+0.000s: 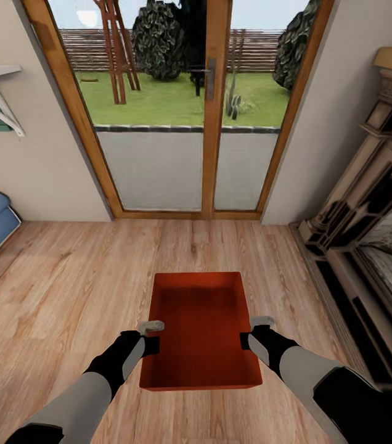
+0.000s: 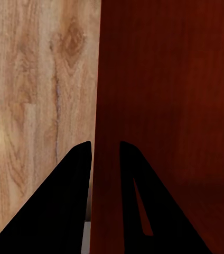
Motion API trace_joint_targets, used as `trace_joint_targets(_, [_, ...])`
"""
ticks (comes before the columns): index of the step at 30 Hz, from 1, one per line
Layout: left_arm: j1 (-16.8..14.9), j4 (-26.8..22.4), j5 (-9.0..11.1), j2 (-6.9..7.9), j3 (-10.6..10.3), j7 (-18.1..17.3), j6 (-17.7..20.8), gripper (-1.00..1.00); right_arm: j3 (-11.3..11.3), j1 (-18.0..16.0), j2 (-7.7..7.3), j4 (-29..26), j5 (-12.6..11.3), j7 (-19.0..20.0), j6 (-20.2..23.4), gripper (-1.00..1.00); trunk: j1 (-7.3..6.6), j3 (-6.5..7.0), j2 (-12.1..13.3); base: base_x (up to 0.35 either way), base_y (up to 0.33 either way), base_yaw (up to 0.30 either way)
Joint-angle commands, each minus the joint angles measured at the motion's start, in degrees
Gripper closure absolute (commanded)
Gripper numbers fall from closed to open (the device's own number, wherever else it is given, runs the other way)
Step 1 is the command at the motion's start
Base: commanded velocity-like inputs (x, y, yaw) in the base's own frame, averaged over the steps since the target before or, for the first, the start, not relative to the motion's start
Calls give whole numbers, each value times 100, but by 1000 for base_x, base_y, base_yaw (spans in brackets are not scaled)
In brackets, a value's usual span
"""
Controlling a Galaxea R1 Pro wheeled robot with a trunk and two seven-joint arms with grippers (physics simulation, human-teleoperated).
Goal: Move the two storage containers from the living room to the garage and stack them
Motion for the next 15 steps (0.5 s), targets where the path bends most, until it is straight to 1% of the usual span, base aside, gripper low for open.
trace_joint_targets(1, [2,11,-89,3,-29,78,52,100,171,-4,0,-26,72,-50,-13,100,-22,23,38,0,0,0])
trace_joint_targets(15, [2,11,-95,3,-29,78,52,100,171,-4,0,-26,72,-50,-13,100,-329,400,599,0,0,0])
